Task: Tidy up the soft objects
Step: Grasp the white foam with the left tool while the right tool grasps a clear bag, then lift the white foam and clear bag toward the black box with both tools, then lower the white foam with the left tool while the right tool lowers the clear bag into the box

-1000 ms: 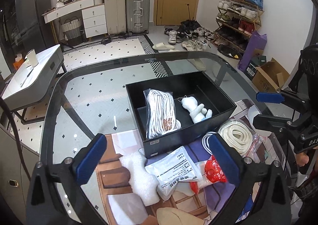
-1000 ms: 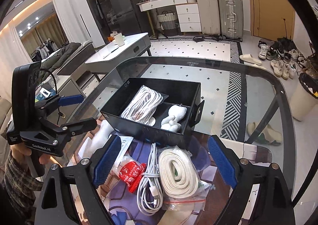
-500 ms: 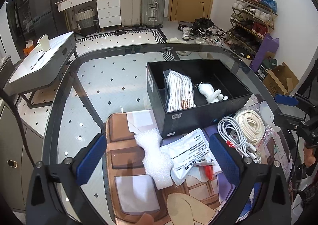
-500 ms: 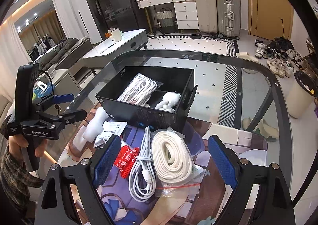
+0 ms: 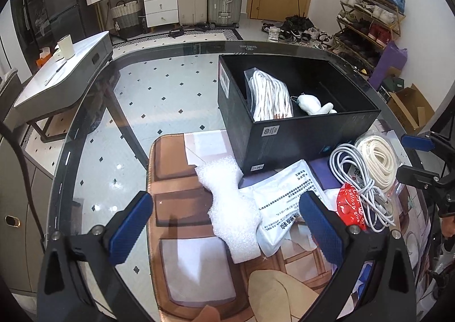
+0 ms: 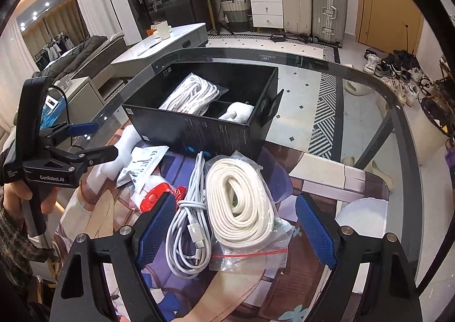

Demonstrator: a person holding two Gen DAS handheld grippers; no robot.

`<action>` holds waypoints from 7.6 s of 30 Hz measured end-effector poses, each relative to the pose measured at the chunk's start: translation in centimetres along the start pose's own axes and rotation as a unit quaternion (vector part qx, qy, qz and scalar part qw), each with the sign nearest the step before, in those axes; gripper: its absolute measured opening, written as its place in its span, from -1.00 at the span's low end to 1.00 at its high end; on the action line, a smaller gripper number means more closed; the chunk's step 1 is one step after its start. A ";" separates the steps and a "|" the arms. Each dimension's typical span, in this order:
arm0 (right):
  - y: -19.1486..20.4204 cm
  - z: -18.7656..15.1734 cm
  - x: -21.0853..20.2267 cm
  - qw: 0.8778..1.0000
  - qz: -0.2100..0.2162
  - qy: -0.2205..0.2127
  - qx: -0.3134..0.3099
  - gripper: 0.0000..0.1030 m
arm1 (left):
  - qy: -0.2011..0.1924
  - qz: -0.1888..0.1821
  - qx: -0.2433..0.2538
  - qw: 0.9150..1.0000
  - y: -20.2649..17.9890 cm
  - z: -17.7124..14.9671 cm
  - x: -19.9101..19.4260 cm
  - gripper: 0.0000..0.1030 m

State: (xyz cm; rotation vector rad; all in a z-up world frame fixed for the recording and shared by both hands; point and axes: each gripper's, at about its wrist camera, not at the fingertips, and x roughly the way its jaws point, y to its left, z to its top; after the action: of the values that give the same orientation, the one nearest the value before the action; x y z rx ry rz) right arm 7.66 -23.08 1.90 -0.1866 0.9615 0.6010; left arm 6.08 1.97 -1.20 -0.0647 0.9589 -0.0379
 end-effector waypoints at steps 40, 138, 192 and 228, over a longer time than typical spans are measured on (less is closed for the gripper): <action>-0.1 0.3 3.6 0.998 0.003 0.049 0.025 -0.31 | 0.023 -0.039 0.002 0.999 1.3 -1.6 1.6 -0.27; 2.8 7.8 -5.2 0.996 0.054 -0.069 -0.006 -0.73 | -0.082 -0.010 0.098 0.992 -4.8 6.0 -5.2 -0.28; 1.8 13.2 2.2 0.996 0.080 -0.041 0.009 -0.73 | -0.045 -0.035 0.098 0.994 -4.5 10.6 2.2 -0.28; 0.9 10.1 7.2 0.996 0.071 -0.013 0.048 -0.73 | -0.019 -0.037 0.094 0.995 -5.1 8.8 4.9 -0.29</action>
State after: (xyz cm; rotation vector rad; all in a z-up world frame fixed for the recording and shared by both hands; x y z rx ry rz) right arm 17.42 -15.37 1.97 -0.0260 0.9822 0.6843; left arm 16.02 -3.08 0.20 0.0738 0.9106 -0.1942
